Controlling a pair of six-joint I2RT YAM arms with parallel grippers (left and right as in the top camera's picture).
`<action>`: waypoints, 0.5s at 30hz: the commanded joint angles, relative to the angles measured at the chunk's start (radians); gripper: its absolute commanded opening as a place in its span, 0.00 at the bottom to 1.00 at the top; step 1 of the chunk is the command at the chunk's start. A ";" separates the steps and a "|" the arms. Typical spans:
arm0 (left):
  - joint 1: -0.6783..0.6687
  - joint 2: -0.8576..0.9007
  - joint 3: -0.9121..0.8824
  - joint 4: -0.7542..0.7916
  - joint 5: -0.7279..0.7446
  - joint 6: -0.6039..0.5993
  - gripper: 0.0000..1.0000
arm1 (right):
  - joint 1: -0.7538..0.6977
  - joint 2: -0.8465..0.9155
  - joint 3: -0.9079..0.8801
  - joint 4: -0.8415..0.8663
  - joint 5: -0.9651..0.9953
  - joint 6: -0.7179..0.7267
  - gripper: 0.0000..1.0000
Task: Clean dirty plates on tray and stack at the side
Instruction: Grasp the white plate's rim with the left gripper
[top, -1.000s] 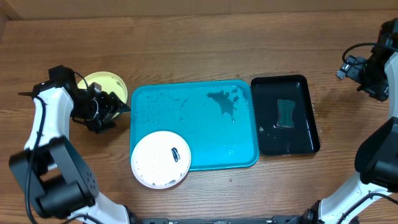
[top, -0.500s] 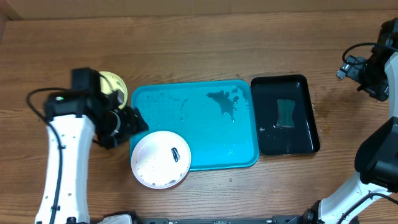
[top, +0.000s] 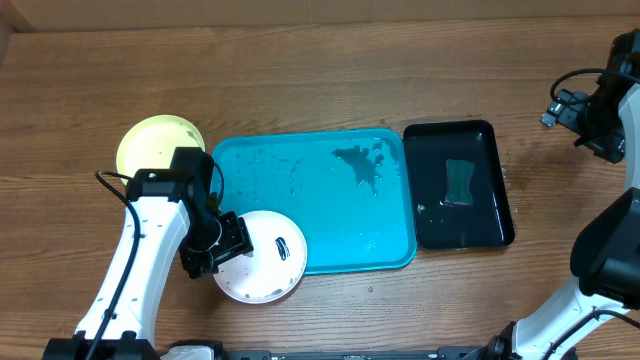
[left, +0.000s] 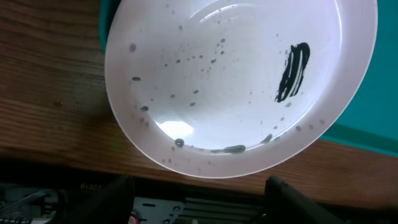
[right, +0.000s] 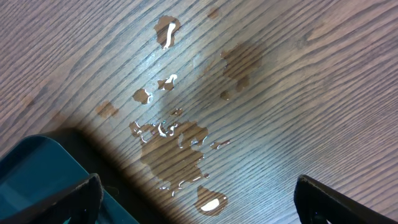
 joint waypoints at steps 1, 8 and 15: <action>0.012 -0.006 -0.007 0.002 -0.040 -0.026 0.67 | 0.001 -0.013 0.013 0.006 -0.004 0.004 1.00; 0.013 -0.006 -0.017 -0.010 -0.157 -0.214 0.61 | 0.001 -0.013 0.013 0.006 -0.004 0.004 1.00; 0.012 -0.006 -0.104 0.013 -0.150 -0.314 0.39 | 0.001 -0.013 0.013 0.006 -0.004 0.004 1.00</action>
